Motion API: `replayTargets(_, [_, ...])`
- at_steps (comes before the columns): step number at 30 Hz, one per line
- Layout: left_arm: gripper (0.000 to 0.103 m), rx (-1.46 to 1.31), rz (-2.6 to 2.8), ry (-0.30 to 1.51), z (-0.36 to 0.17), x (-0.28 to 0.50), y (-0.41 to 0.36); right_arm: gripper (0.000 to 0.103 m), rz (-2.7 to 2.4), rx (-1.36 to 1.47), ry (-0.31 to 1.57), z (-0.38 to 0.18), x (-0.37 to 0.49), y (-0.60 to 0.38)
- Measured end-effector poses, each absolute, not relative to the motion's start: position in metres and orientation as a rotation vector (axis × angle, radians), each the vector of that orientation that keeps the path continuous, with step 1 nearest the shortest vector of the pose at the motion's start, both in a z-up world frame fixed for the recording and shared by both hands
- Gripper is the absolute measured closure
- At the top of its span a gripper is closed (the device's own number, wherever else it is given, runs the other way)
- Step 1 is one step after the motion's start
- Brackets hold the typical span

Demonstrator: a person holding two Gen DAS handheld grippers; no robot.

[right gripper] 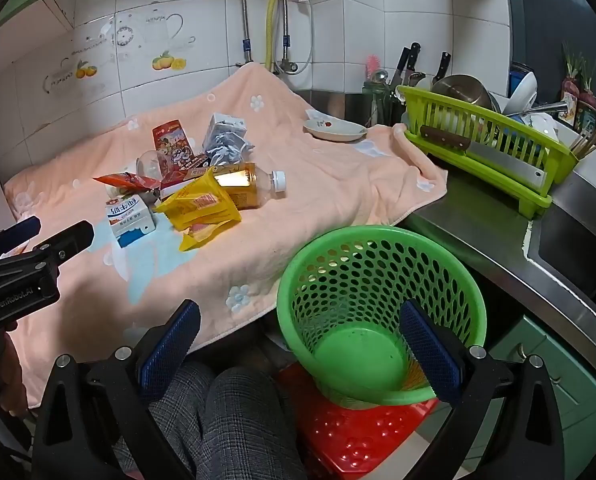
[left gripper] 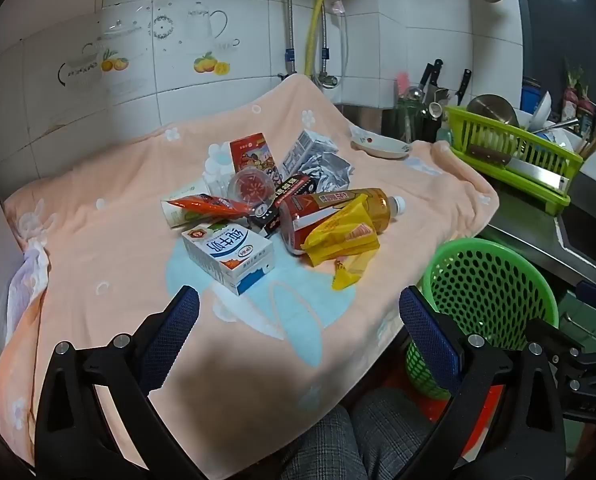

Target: Collect trash

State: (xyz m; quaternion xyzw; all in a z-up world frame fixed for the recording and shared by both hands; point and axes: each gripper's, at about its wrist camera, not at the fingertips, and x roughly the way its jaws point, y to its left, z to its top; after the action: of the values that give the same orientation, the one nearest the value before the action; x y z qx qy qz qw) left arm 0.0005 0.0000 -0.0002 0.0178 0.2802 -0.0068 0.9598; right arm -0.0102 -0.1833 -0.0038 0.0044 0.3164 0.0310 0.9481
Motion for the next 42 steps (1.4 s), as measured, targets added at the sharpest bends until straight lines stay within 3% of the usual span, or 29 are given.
replayTargets(42, [0.005,0.038,-0.005,0.52,0.004,-0.002,0.004,0.006,0.064,-0.003,0.65,-0.006,-0.005,-0.182])
